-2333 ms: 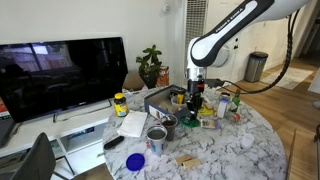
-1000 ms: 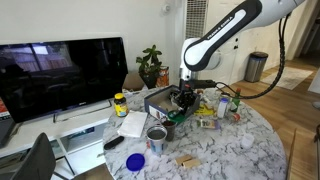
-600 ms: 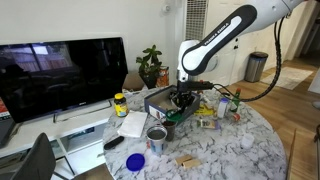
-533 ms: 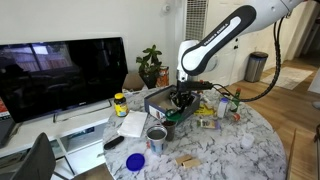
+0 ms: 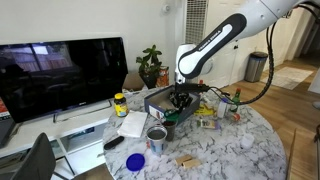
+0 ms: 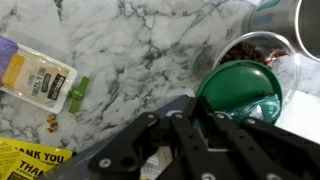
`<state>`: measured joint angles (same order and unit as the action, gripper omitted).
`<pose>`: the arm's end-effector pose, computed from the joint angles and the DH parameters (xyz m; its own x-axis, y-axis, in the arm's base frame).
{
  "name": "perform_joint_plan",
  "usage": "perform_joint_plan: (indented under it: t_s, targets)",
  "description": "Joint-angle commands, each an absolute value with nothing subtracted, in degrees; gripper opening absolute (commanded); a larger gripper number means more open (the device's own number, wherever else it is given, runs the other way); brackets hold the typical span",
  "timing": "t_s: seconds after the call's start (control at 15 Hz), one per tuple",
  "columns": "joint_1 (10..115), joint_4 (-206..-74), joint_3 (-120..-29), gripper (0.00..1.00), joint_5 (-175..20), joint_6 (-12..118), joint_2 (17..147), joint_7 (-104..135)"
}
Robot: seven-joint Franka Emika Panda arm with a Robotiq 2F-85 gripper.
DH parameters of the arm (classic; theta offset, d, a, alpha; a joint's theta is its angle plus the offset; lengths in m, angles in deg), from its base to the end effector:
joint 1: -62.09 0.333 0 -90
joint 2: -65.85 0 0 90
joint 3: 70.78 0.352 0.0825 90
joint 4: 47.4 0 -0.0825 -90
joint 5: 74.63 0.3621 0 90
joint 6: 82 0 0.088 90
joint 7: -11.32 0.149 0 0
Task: Put the green toy car on the green lid, then put the green lid on the transparent cup
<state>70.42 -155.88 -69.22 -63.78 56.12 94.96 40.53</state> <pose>0.6279 0.1150 0.2411 0.8862 -0.4581 -0.0696 -0.4633 -0.8778 -0.1215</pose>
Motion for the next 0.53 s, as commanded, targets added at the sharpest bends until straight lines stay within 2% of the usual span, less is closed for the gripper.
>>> perform_joint_plan:
  t_s: [0.0,0.47]
  targets:
    - [71.74,-153.45,-70.44,0.02,-64.23,56.07,97.41,43.04]
    - [71.69,-151.48,-70.69,0.02,-63.94,55.66,99.26,44.5]
